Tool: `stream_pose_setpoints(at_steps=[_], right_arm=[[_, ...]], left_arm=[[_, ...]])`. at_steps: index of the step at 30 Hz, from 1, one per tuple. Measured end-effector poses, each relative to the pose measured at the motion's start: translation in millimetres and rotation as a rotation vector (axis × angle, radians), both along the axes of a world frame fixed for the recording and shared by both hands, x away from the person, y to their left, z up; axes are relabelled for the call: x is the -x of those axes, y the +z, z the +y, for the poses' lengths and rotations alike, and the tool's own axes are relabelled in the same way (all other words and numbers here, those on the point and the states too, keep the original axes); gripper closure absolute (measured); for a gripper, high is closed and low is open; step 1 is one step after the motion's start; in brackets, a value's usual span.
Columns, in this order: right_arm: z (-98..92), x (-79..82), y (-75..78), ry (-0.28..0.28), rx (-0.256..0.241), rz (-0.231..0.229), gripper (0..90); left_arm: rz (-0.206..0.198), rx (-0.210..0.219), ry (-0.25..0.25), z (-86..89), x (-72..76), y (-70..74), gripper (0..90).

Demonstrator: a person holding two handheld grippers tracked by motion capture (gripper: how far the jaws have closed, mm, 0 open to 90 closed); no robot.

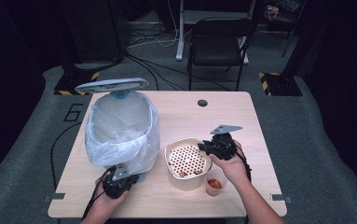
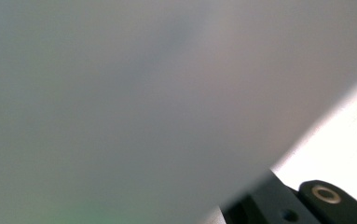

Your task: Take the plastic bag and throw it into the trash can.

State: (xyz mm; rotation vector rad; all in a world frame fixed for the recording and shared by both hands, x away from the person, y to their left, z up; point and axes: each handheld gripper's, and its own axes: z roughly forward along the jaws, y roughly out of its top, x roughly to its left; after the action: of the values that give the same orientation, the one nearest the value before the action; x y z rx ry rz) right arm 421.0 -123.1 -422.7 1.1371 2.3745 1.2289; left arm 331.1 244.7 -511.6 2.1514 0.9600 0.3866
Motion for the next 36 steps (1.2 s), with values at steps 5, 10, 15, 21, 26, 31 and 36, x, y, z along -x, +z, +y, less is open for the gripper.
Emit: stream_pose_setpoints(at_steps=[5, 10, 15, 21, 26, 31, 36], right_arm=[[2.8, 1.4, 0.0, 0.019, 0.005, -0.006, 76.7], [-1.2, 7.7, 9.9, 0.019, -0.059, -0.042, 58.0], [-7.9, 16.5, 18.9, 0.015, -0.055, -0.077, 49.6], [-26.9, 33.5, 21.5, -0.002, -0.066, -0.077, 42.3], [-41.6, 46.9, 23.6, -0.014, -0.058, -0.088, 35.1], [-52.7, 57.4, 22.3, -0.02, -0.054, -0.084, 28.5], [-61.6, 69.0, 13.3, -0.01, -0.028, -0.082, 21.2]], left_arm=[[0.001, 0.0, 0.003, -0.1, 0.1, 0.0, 90.0], [0.002, 0.0, 0.004, -0.1, 0.1, 0.1, 90.0], [0.001, 0.008, 0.008, -0.7, 0.4, -0.3, 90.0], [0.003, -0.002, 0.008, -0.7, 0.5, 0.3, 90.0], [0.003, -0.001, 0.006, -0.6, 0.5, 0.2, 90.0], [0.004, -0.041, -0.01, 1.8, -0.1, 1.7, 90.0], [0.005, -0.046, -0.016, 2.5, -0.5, 1.8, 90.0]])
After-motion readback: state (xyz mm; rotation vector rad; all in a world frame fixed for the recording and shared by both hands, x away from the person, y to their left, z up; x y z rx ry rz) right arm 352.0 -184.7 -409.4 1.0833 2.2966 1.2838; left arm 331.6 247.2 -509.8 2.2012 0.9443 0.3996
